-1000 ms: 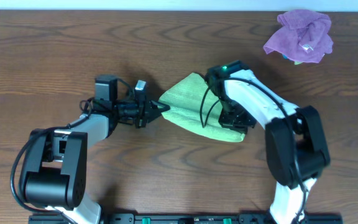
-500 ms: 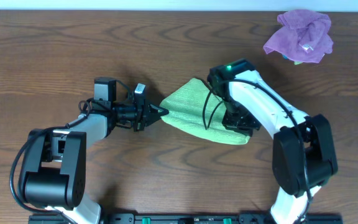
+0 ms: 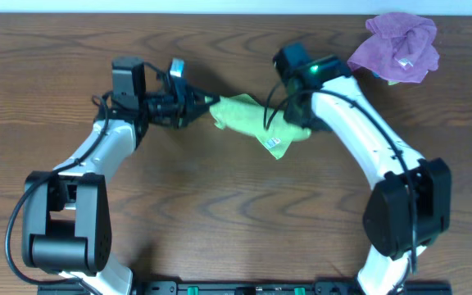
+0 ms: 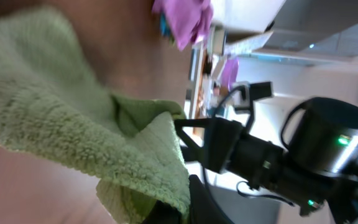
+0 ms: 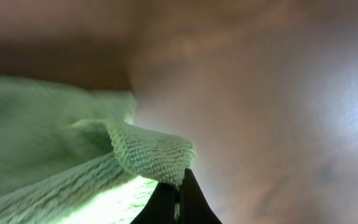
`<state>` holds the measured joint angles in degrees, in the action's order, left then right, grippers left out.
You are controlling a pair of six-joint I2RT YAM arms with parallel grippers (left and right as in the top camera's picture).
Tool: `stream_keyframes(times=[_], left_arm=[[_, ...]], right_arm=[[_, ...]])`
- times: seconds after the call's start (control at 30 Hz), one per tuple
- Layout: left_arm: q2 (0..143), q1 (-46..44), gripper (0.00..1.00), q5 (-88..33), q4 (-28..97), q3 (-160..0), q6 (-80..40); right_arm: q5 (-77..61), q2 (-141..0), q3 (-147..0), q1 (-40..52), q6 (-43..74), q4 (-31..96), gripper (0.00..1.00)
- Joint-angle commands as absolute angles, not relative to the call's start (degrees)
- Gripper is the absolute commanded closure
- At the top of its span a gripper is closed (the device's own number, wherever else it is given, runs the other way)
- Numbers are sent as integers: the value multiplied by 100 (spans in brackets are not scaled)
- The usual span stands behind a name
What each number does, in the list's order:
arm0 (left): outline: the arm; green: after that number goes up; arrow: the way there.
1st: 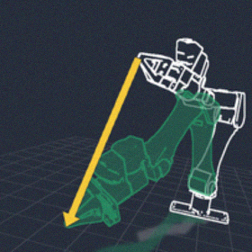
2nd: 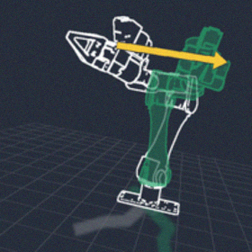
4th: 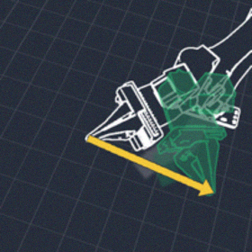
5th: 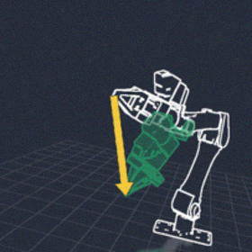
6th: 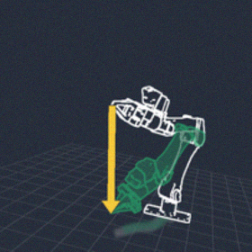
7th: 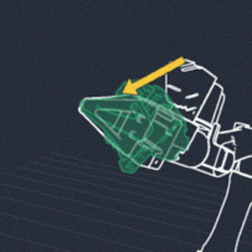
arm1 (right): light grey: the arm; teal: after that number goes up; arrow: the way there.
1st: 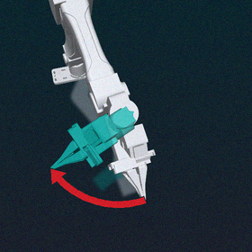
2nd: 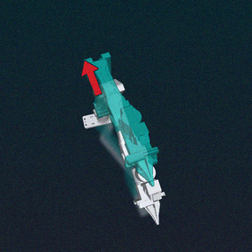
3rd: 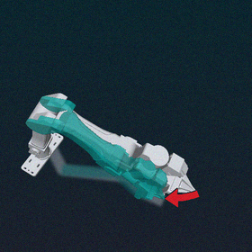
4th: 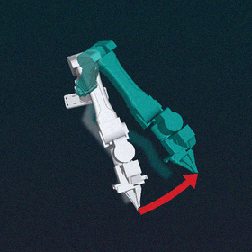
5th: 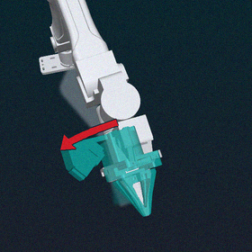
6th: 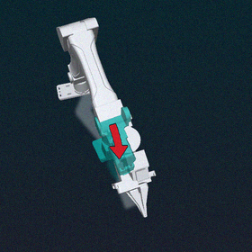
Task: Fold the cloth
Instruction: 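Lift the towel with both grippers and carry it toward the back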
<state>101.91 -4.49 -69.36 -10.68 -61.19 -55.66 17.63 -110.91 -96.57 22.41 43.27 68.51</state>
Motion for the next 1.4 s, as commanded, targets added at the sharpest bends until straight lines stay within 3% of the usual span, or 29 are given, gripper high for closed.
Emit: stream_keyframes(times=[0.0, 0.43, 0.67, 1.1, 1.37], left_arm=[[10339, -414, 94, -6337, -1037, -6602, -5546], [11367, -412, 94, -5378, -742, -8305, -5288], [12064, -388, 95, -5387, -491, -9542, -5221], [12116, -252, 94, -5872, 801, -10173, -4445], [12108, -220, 94, -6014, 2600, -10173, -2991]], right_arm=[[1907, -10897, -10082, 2086, 3868, 6595, 99], [1559, -11087, -10272, 1450, 3004, 4257, 98], [1564, -11255, -10392, 1387, 2661, 3758, 98], [1557, -11279, -10995, 1354, 2158, 4497, 98], [1559, -11279, -10995, 1496, 2156, 5658, 99]])
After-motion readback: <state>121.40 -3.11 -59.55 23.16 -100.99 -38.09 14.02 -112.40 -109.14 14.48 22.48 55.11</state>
